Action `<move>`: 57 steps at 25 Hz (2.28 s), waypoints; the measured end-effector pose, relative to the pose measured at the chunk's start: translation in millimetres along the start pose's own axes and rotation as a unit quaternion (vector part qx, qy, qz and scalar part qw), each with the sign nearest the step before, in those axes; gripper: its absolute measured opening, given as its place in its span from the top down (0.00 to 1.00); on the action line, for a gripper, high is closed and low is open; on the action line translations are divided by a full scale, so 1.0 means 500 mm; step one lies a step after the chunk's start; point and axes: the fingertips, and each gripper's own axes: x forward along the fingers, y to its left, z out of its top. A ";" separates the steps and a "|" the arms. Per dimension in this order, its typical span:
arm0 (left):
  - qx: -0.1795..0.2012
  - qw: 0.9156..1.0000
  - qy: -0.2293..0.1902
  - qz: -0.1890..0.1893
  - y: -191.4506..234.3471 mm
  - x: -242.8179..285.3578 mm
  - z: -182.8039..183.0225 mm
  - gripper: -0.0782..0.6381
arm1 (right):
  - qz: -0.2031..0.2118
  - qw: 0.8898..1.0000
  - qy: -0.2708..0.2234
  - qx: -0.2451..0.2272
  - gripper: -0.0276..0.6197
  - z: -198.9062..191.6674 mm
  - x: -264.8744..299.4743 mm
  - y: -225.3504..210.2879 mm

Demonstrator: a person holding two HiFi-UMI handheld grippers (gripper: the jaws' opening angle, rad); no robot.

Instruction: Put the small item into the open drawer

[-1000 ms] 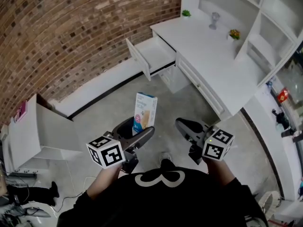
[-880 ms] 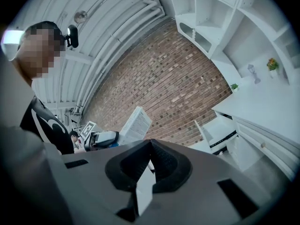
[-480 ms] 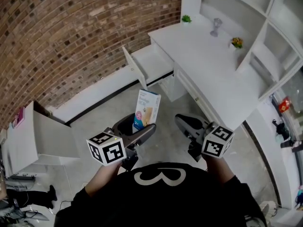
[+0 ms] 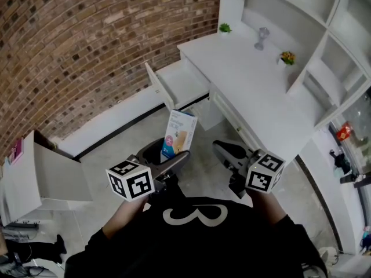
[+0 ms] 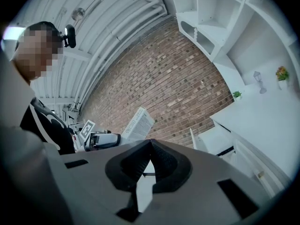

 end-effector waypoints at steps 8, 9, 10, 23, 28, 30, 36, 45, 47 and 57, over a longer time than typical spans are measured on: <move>0.003 1.000 0.011 -0.025 0.122 0.089 0.086 0.30 | -0.044 0.999 -0.011 -0.002 0.94 0.057 0.081 -0.110; 0.004 1.000 0.014 -0.027 0.143 0.103 0.099 0.30 | -0.050 0.999 -0.014 0.001 0.94 0.066 0.095 -0.128; 0.004 0.999 0.017 -0.028 0.165 0.115 0.114 0.30 | -0.056 0.998 -0.015 0.004 0.94 0.074 0.111 -0.147; 0.008 0.996 0.071 -0.050 0.455 0.293 0.303 0.30 | -0.115 0.992 -0.036 0.037 0.94 0.195 0.346 -0.368; 0.022 0.992 0.106 -0.070 0.537 0.369 0.340 0.30 | -0.148 0.986 -0.052 0.049 0.94 0.219 0.399 -0.441; 0.034 0.989 0.123 -0.075 0.567 0.402 0.347 0.30 | -0.160 0.984 -0.059 0.052 0.94 0.225 0.411 -0.469; 0.067 0.978 0.177 -0.092 0.637 0.497 0.343 0.30 | -0.197 0.975 -0.080 0.065 0.94 0.236 0.425 -0.543; 0.111 0.953 0.267 -0.090 0.729 0.585 0.256 0.30 | -0.234 0.964 -0.095 0.086 0.94 0.219 0.423 -0.603; 0.118 0.946 0.287 -0.090 0.744 0.601 0.235 0.30 | -0.241 0.961 -0.097 0.092 0.94 0.212 0.418 -0.611; 0.187 0.900 0.380 -0.106 0.807 0.691 0.117 0.30 | -0.275 0.948 -0.097 0.125 0.94 0.163 0.394 -0.646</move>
